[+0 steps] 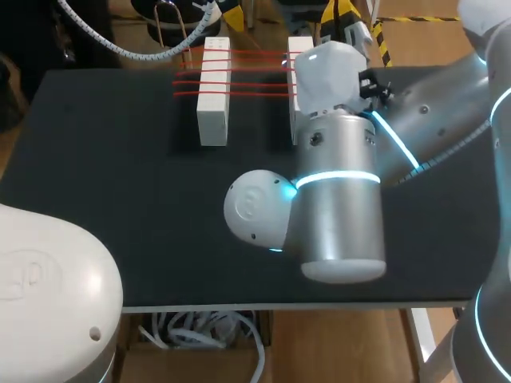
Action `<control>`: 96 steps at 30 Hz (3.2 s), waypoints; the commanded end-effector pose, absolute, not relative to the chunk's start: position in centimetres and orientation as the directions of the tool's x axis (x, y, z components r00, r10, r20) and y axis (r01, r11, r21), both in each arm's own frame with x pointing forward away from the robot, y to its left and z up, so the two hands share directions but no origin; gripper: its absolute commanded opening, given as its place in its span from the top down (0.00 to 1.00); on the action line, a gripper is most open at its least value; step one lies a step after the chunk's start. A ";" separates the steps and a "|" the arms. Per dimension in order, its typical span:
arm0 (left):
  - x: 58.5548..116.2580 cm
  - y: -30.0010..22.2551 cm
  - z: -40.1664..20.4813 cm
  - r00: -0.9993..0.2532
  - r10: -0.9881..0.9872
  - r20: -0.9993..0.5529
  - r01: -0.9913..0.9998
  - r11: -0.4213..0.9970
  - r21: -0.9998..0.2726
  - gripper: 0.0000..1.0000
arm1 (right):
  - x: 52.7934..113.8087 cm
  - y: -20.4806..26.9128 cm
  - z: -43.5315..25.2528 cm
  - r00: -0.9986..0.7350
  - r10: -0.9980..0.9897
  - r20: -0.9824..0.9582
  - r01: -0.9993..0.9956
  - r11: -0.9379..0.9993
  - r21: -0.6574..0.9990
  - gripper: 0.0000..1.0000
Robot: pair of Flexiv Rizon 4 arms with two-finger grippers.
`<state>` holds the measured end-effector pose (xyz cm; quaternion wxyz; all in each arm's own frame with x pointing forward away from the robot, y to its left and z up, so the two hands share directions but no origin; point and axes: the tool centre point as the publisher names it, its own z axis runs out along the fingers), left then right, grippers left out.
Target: Grab the tape and strap the tape.
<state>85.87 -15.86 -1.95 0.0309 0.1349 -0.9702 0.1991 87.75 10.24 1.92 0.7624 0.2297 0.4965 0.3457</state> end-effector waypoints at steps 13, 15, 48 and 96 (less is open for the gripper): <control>85.9 -15.9 -1.9 -0.962 -0.249 0.113 -0.274 0.885 -0.377 1.00 | 85.4 10.1 2.3 0.404 0.623 -0.669 -0.212 0.776 0.594 1.00; 85.9 -15.9 -1.9 -0.962 -0.249 0.113 -0.274 0.885 -0.377 1.00 | 85.3 10.2 2.3 0.404 0.623 -0.670 -0.213 0.776 0.594 1.00; 85.9 -15.9 -1.9 -0.962 -0.249 0.113 -0.274 0.885 -0.377 1.00 | 84.6 10.3 2.7 0.364 0.691 -0.624 -0.246 0.718 0.652 1.00; 85.9 -15.9 -1.9 -0.962 -0.249 0.113 -0.274 0.885 -0.377 1.00 | 84.3 8.3 3.6 0.455 0.149 -0.878 -0.150 0.985 0.089 1.00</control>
